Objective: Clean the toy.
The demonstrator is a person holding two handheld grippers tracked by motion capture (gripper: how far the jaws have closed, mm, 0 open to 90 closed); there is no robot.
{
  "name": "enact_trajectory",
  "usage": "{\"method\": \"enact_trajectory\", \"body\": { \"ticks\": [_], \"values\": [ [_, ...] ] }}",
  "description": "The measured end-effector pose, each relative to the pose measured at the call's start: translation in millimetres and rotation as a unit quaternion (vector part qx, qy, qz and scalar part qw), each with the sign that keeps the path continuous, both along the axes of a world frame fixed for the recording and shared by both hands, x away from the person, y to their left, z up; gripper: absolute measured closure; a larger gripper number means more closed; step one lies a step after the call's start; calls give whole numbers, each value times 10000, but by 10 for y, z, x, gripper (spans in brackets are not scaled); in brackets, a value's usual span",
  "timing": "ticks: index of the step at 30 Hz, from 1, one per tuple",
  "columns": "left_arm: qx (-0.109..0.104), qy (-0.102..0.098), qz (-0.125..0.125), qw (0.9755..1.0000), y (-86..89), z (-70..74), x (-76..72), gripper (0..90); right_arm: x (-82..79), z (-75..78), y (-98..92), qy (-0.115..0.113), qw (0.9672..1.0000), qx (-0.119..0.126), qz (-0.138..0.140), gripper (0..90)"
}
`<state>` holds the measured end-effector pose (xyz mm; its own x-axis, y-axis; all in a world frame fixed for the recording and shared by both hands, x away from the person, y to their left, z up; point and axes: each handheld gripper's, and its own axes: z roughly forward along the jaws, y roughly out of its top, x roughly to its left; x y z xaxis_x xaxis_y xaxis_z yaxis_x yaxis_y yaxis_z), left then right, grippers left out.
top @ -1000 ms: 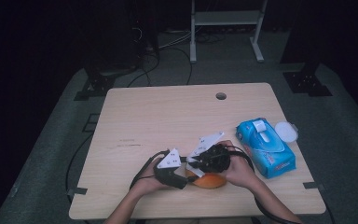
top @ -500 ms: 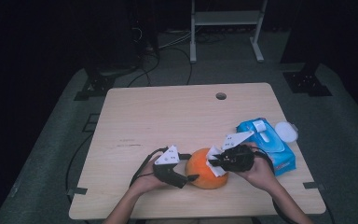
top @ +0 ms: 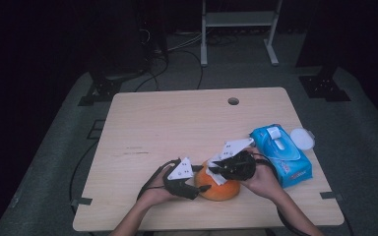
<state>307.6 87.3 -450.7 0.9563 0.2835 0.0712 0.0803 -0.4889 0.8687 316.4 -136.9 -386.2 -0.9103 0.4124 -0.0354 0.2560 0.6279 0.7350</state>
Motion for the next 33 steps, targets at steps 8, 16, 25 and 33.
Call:
{"method": "enact_trajectory", "body": {
  "ticks": [8,16,25,33],
  "values": [
    [-93,59,-20,9999,0,-17,13,338,69,-164,-612,411,9964,483,-569,788],
    [-59,39,-45,10000,-8,-16,15,338,72,-258,-811,637,9934,554,-773,787],
    [-125,183,-30,9998,40,-43,47,338,243,-277,-751,871,9887,956,-753,786],
    [-132,182,-54,9997,23,-44,59,338,204,-453,-998,1115,9855,792,-1005,786]
  ]
}}
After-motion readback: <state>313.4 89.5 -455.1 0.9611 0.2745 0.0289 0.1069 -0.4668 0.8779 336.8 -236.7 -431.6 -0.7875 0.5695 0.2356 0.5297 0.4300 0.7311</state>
